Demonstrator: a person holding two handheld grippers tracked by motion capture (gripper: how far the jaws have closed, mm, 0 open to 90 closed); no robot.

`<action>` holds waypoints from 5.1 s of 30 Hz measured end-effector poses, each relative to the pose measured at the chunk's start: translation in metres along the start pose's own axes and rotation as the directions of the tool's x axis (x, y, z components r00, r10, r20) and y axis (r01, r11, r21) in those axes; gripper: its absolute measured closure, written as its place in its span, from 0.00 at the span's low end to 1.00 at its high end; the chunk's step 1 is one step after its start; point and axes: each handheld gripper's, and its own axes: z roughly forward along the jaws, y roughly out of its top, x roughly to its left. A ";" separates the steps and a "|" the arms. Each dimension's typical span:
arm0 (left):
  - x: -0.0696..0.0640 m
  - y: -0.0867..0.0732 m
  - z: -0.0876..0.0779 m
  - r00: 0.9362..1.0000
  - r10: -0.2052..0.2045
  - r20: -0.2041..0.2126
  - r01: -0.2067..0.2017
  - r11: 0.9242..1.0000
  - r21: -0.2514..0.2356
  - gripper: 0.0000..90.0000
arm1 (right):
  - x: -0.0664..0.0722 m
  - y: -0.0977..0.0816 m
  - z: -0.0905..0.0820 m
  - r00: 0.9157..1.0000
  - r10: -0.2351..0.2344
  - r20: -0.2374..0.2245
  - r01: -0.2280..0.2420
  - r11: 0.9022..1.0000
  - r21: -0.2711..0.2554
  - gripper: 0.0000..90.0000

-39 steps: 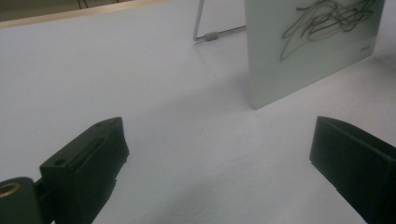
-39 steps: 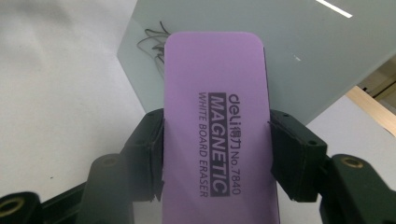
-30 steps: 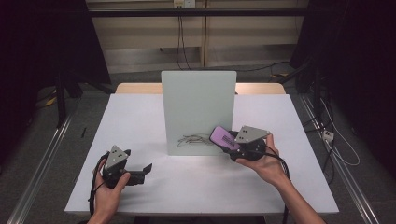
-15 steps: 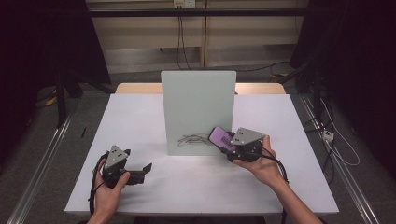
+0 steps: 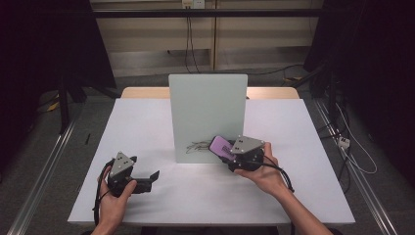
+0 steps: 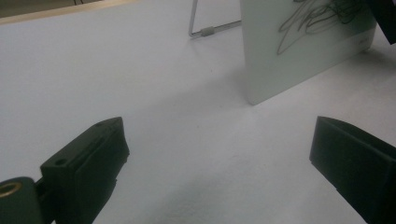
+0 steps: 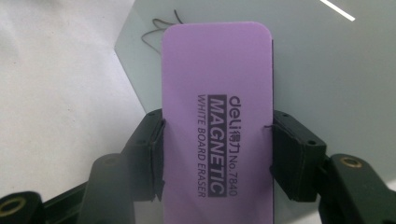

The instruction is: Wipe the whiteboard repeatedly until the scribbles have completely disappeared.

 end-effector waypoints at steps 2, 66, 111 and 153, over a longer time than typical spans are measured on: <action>0.000 0.000 0.000 1.000 -0.001 0.000 0.001 1.000 0.000 0.05 | 0.001 0.001 0.002 1.000 -0.008 -0.005 0.008 1.000 0.003 0.46; 0.000 -0.001 0.000 1.000 0.008 0.010 -0.008 1.000 -0.002 0.05 | 0.018 0.009 0.025 0.999 -0.032 -0.033 0.031 0.999 -0.015 0.46; -0.001 0.000 0.003 1.000 0.005 0.015 -0.005 1.000 0.001 0.05 | 0.009 0.013 0.015 0.999 -0.027 0.028 0.028 0.999 -0.037 0.46; 0.000 -0.001 -0.001 1.000 0.004 0.005 -0.004 1.000 -0.002 0.05 | 0.012 0.035 0.026 0.999 -0.044 0.012 0.045 0.997 -0.067 0.46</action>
